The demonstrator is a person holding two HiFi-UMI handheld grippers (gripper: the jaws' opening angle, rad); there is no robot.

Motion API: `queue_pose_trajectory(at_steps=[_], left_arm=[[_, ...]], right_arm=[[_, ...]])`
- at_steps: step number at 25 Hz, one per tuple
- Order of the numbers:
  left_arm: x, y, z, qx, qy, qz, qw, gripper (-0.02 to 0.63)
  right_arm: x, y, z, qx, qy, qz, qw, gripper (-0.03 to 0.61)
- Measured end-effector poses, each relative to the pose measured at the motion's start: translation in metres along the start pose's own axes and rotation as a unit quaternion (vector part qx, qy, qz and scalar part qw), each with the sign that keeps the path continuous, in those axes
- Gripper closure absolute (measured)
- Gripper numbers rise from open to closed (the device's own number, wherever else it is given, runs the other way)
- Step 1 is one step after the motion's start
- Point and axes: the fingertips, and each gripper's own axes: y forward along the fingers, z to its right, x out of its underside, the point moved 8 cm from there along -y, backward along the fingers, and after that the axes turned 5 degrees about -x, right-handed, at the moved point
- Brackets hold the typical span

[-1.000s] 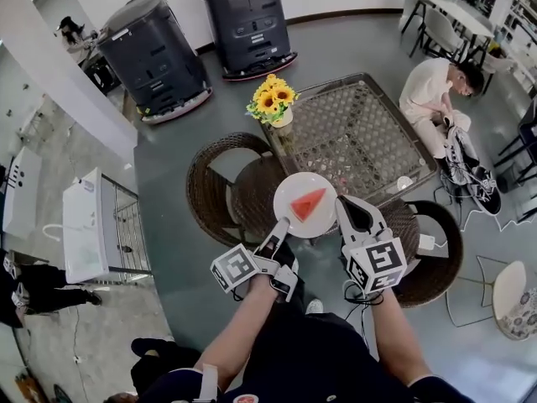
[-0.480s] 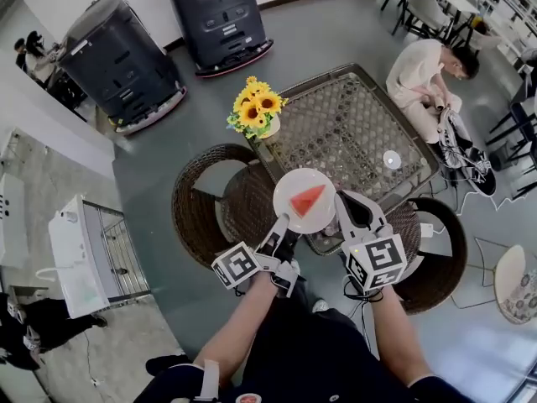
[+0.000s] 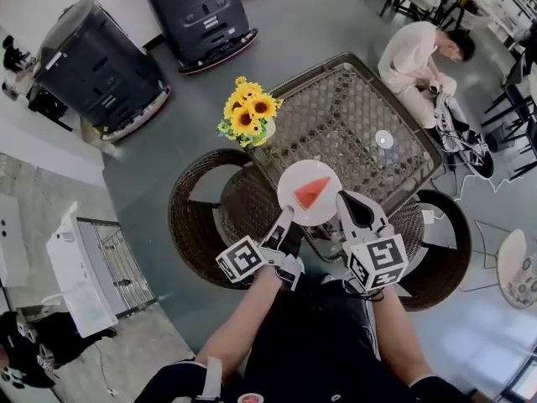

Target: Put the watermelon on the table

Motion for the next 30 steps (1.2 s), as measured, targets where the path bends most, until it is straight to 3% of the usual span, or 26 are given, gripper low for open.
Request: queue_pose_trajectory(at_steps=[10,30], left_arm=[[-0.013,0.029,-0.023,-0.019,-0.017,-0.003,0.9997,0.597],[-0.005,0.075,-0.088,-0.080,-0.035,0.035,0.9955,0.597]], right_arm=[[0.005,0.024,0.022,-0.002,0.007,-0.017,1.000,0.575],[0.025,0.077,0.068,-0.073,0.015,-0.057,0.996,0.575]])
